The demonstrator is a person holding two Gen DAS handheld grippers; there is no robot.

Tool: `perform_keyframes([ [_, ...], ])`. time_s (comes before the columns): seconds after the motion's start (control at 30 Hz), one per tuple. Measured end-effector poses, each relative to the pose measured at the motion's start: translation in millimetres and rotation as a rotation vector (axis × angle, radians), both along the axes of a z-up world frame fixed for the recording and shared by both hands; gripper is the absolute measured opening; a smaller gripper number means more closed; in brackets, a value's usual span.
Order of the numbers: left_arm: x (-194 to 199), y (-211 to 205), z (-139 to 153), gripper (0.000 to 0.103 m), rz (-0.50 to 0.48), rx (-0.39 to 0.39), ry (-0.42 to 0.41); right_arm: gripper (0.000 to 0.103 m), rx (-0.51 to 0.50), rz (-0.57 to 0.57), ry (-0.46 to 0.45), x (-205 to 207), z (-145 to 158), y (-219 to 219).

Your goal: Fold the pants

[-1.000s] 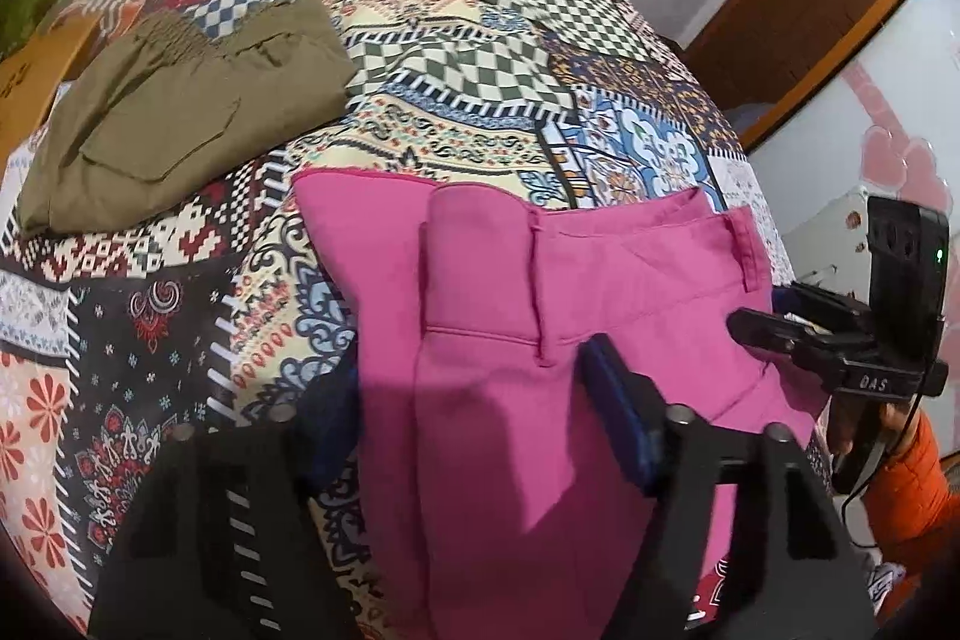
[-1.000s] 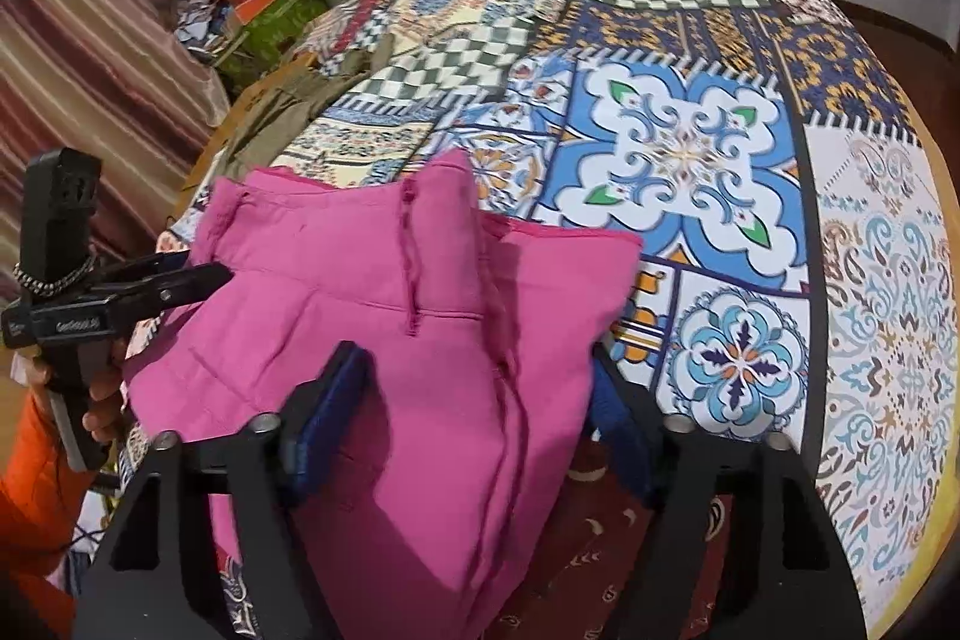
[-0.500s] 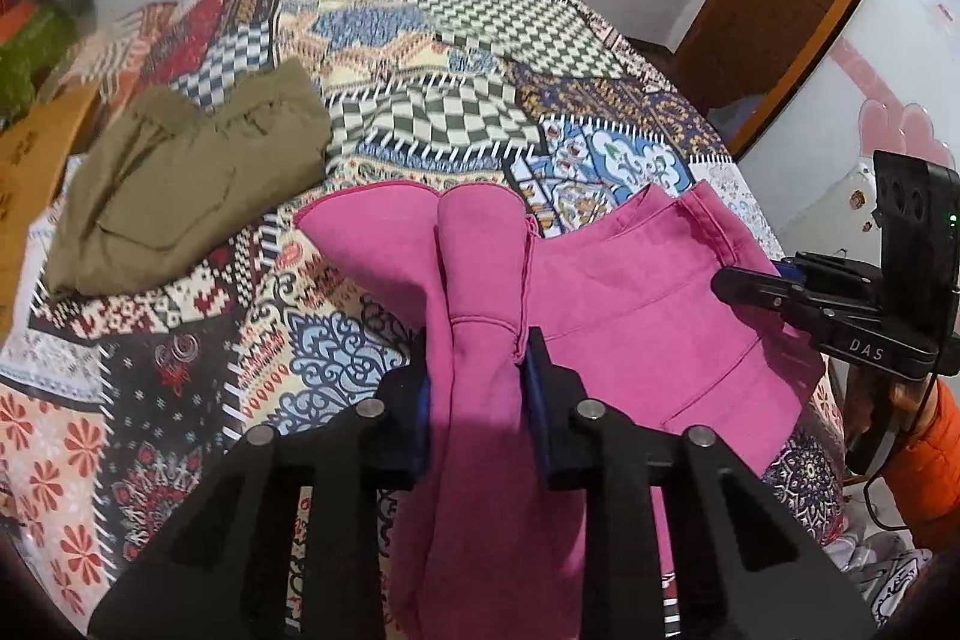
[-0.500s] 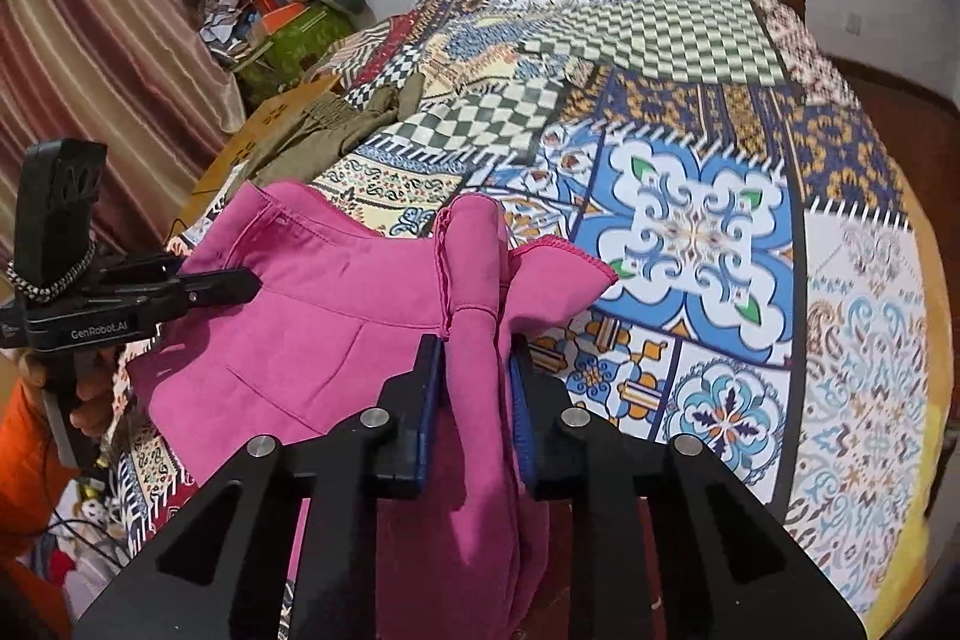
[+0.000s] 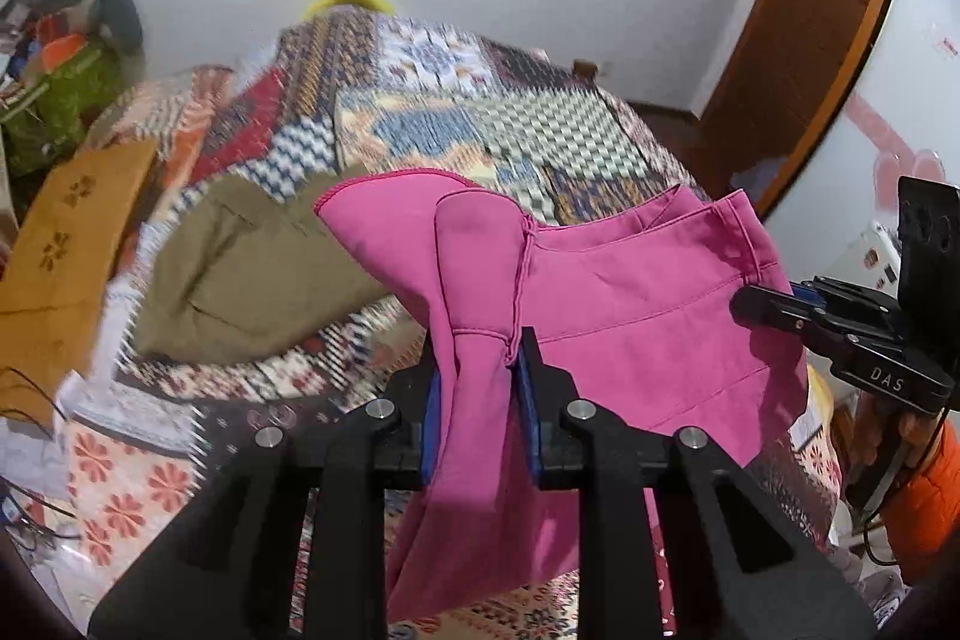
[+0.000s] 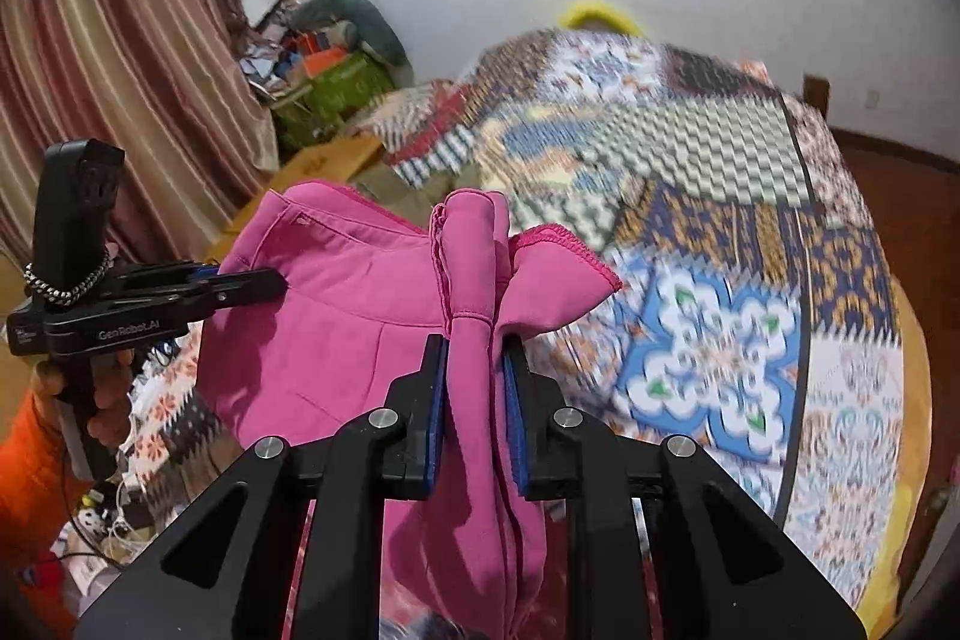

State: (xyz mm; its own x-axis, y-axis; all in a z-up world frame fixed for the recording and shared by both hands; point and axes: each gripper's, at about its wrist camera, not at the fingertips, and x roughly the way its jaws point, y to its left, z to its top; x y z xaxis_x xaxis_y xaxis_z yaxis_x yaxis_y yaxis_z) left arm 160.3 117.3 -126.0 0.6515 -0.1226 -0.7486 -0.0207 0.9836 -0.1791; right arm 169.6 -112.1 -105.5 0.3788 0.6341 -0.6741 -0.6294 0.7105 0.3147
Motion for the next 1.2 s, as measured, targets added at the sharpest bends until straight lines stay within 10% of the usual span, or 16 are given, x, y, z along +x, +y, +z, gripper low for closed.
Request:
perform_keyframes([
  [0.6, 0.4, 84.6, 50.1, 0.021, 0.114, 0.060, -0.129, 0.016, 0.052, 0.072, -0.130, 30.7, 42.3, 87.2],
  [1.2, 50.5, 184.3, 10.4, 0.021, 0.163, 0.041, -0.063, 0.015, 0.027, 0.129, -0.113, 69.4, 19.4, 182.9],
])
